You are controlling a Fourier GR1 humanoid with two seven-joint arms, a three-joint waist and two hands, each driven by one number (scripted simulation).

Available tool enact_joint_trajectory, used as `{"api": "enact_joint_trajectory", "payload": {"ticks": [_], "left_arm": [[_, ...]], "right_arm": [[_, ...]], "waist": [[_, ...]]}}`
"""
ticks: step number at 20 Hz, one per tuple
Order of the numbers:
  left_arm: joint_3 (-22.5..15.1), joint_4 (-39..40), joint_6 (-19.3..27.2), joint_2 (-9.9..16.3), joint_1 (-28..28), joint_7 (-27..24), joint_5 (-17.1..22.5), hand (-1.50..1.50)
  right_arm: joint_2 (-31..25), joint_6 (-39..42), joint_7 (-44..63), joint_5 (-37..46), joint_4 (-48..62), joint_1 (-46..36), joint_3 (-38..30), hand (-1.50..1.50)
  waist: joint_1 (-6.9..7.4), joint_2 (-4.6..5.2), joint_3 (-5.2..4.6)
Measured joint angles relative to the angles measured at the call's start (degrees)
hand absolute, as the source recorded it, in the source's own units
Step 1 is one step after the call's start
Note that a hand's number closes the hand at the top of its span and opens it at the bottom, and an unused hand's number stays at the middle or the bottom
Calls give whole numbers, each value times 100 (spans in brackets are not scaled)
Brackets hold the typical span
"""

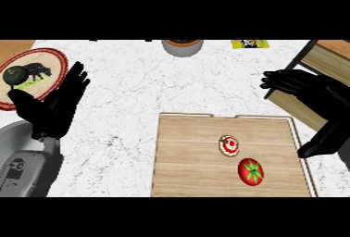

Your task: Pick the tomato from the tray and place it in the tiered shelf

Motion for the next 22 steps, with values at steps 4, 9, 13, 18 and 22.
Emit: {"api": "enact_joint_trajectory", "payload": {"ticks": [4, 9, 13, 18, 22], "left_arm": [[62, -34, -33, 34, 108, 33, 38, 0], [125, -34, -52, 58, 140, 36, 69, 0], [120, -63, -31, 36, 115, 55, 38, 0], [212, -37, -118, 25, 186, -24, 56, 0], [210, -51, -132, -24, 141, 55, -16, 0]], "right_arm": [[-717, 747, 291, 276, -363, -134, 164, -150], [-1379, 946, 452, 1628, -1402, -618, 303, -150], [-1510, 762, 615, 2763, -2323, -697, 583, -150], [-1131, 292, 989, 3959, -3265, -123, 1184, -150], [-869, 150, 1213, 4784, -3694, 283, 1652, -150]], "waist": [[-41, -30, -6], [-79, -68, -8], [-99, -62, -6], [-101, -42, -6], [-95, -31, -5]]}}
